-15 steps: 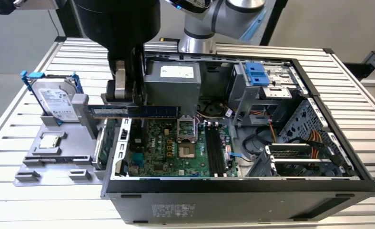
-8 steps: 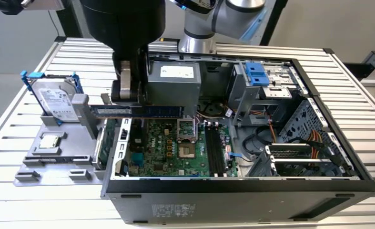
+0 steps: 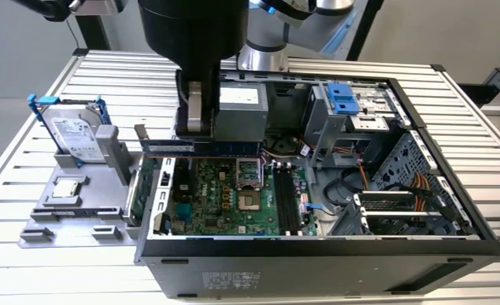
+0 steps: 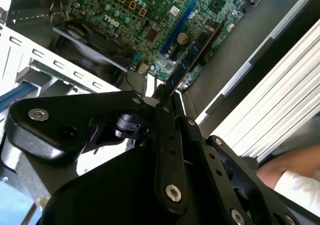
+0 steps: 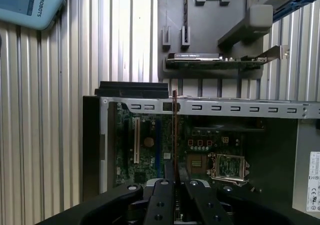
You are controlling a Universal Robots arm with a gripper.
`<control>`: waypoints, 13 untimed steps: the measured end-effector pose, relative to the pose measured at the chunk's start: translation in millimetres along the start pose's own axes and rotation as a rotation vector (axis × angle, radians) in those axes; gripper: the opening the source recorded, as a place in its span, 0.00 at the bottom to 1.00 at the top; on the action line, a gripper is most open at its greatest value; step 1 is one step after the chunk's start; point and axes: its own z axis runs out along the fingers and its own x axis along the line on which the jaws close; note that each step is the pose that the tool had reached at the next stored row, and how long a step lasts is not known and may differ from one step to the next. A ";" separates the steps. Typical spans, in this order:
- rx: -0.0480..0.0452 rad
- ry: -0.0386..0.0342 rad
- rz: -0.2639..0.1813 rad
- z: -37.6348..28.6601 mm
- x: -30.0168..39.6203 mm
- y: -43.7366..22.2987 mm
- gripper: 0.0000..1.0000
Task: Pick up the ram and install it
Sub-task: 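Pick up the ram and move it above insertion slot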
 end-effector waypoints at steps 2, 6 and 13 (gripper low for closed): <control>-0.0003 0.0001 0.000 -0.1 0.0 -4.2 0.00; -0.0008 0.0002 0.000 -0.1 0.1 -12.0 0.00; -0.0012 0.0000 0.000 -0.1 0.1 -22.7 0.00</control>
